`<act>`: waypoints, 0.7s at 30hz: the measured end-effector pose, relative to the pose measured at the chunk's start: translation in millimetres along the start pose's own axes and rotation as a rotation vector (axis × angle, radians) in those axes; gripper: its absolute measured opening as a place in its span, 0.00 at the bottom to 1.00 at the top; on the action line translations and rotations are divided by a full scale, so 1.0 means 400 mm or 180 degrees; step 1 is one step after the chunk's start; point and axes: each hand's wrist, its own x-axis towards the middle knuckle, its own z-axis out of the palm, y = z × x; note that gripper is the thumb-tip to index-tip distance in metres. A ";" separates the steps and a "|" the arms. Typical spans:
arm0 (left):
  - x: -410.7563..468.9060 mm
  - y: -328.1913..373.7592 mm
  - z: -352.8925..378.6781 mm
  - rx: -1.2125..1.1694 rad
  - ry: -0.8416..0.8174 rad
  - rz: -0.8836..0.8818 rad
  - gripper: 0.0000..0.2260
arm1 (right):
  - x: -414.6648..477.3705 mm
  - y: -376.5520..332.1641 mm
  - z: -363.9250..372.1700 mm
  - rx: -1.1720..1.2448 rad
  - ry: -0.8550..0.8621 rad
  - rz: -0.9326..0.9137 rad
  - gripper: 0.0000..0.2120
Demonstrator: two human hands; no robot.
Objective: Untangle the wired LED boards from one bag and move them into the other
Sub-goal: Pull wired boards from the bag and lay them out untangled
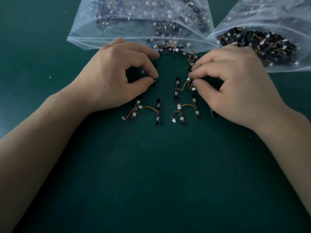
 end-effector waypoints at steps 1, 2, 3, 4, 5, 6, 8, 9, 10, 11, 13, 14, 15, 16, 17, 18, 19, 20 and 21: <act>0.000 0.001 -0.001 -0.0023 -0.0006 -0.0007 0.04 | 0.000 0.000 0.000 0.0011 -0.0008 -0.0006 0.05; 0.000 0.002 -0.002 -0.0051 -0.0014 -0.0006 0.04 | 0.000 0.001 0.000 0.0020 -0.0016 -0.0011 0.05; 0.000 0.003 -0.003 -0.0078 -0.0025 0.0007 0.03 | 0.000 0.001 0.001 0.0031 -0.0021 -0.0015 0.05; 0.000 0.004 -0.004 -0.0101 -0.0036 0.0030 0.03 | 0.000 0.001 0.002 0.0054 -0.0011 -0.0013 0.05; 0.000 0.004 -0.004 -0.0126 -0.0044 0.0054 0.04 | 0.001 0.000 0.003 0.0098 0.0029 0.0009 0.06; 0.000 0.005 -0.005 -0.0154 -0.0048 0.0065 0.05 | 0.001 0.000 0.003 0.0161 0.0110 0.0064 0.06; 0.000 0.008 -0.006 -0.0219 -0.0057 0.0040 0.08 | 0.002 0.002 0.000 0.0269 0.0332 0.0280 0.07; 0.000 0.010 -0.006 -0.0254 -0.0067 0.0014 0.09 | 0.003 0.005 -0.003 0.0275 0.0420 0.0387 0.08; 0.000 0.010 -0.007 -0.0287 -0.0081 -0.0013 0.10 | 0.004 0.008 -0.005 0.0257 0.0463 0.0463 0.08; 0.000 0.010 -0.007 -0.0322 -0.0095 -0.0043 0.11 | 0.005 0.012 -0.008 0.0243 0.0460 0.0513 0.09; -0.002 0.009 -0.008 -0.0397 -0.0115 -0.0123 0.12 | 0.006 0.015 -0.011 0.0256 0.0381 0.0576 0.09; -0.002 0.008 -0.008 -0.0437 -0.0112 -0.0163 0.13 | 0.006 0.014 -0.011 0.0256 0.0333 0.0585 0.09; -0.004 0.007 -0.009 -0.0479 -0.0094 -0.0205 0.13 | 0.006 0.013 -0.010 0.0235 0.0279 0.0571 0.09; -0.005 0.007 -0.011 -0.0520 -0.0066 -0.0243 0.13 | 0.006 0.011 -0.008 0.0196 0.0210 0.0535 0.10; -0.005 0.006 -0.012 -0.0550 -0.0041 -0.0268 0.14 | 0.005 0.009 -0.006 0.0157 0.0129 0.0483 0.10; -0.005 0.005 -0.014 -0.0561 -0.0031 -0.0281 0.14 | 0.005 0.007 -0.003 0.0138 0.0051 0.0430 0.10; -0.005 0.004 -0.015 -0.0554 -0.0033 -0.0291 0.14 | 0.006 0.005 -0.001 0.0143 -0.0009 0.0388 0.11; -0.005 0.005 -0.015 -0.0538 -0.0042 -0.0300 0.14 | 0.006 0.003 0.000 0.0158 -0.0041 0.0362 0.11; -0.005 0.007 -0.015 -0.0522 -0.0054 -0.0306 0.13 | 0.006 0.003 0.000 0.0168 -0.0048 0.0347 0.11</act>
